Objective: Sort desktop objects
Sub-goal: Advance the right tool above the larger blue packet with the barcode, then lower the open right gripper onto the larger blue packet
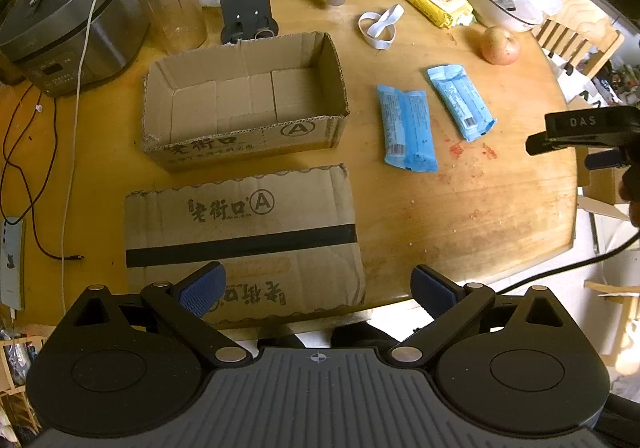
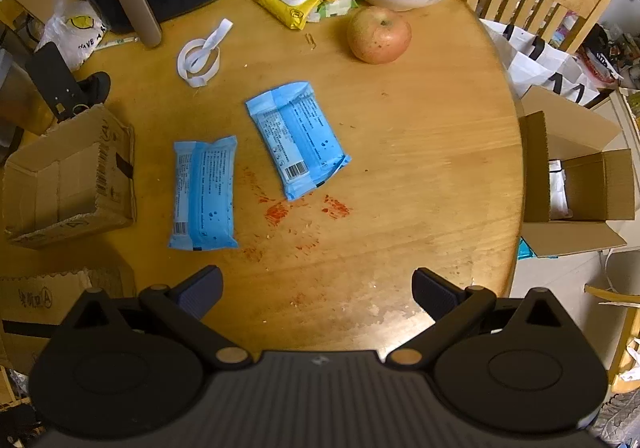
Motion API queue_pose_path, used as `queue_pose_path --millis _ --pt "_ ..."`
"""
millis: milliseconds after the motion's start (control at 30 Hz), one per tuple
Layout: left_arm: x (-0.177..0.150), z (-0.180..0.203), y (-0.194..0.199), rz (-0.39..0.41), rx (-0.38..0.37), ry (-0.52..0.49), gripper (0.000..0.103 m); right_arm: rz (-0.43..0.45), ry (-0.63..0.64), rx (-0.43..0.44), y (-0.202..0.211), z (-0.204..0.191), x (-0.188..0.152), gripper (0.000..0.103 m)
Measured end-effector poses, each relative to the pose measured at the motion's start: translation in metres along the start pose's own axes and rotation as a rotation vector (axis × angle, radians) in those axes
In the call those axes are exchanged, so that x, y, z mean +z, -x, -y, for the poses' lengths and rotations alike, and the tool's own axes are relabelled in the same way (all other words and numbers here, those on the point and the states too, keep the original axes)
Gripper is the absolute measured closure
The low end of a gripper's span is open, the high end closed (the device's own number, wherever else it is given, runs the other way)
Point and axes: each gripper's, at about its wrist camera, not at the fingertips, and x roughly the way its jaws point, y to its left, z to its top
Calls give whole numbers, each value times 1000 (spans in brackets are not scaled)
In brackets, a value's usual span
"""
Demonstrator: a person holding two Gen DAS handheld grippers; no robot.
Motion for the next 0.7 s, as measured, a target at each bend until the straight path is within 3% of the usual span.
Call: queue_pose_path --millis 700 --pt "6 -1 -3 -10 5 10 2 -7 22 19 -16 -2 43 0"
